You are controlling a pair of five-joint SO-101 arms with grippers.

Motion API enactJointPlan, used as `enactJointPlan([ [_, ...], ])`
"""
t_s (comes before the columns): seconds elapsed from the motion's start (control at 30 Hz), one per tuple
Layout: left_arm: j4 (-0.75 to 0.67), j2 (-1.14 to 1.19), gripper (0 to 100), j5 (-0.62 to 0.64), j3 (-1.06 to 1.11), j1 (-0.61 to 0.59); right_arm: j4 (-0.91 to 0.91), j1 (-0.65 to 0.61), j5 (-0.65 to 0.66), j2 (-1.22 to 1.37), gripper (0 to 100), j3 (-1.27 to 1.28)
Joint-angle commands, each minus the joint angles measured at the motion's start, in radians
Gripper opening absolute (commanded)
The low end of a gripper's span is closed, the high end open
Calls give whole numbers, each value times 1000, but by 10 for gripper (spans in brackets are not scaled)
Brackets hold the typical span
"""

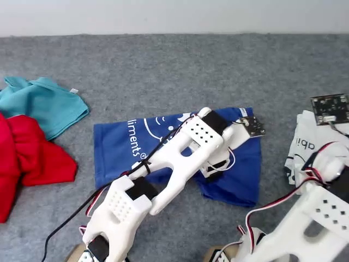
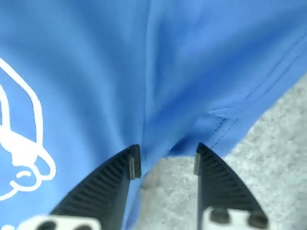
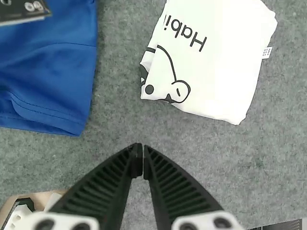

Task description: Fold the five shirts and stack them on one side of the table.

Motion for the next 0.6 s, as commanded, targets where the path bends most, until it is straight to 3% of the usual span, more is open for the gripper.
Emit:
enactJointPlan([
  [0.0,46,-69,187,-8,-71,23,39,10,6,-15,20,-5],
  [0.2,54,-68,168,-12,-58,84,39,10,6,-16,19,-5],
  [0.4,26,34,82,-12,-59,94,39,10,6,-16,19,-5],
  [0.57,5,92,66,-14,-62,86,39,10,6,-10,19,-3],
])
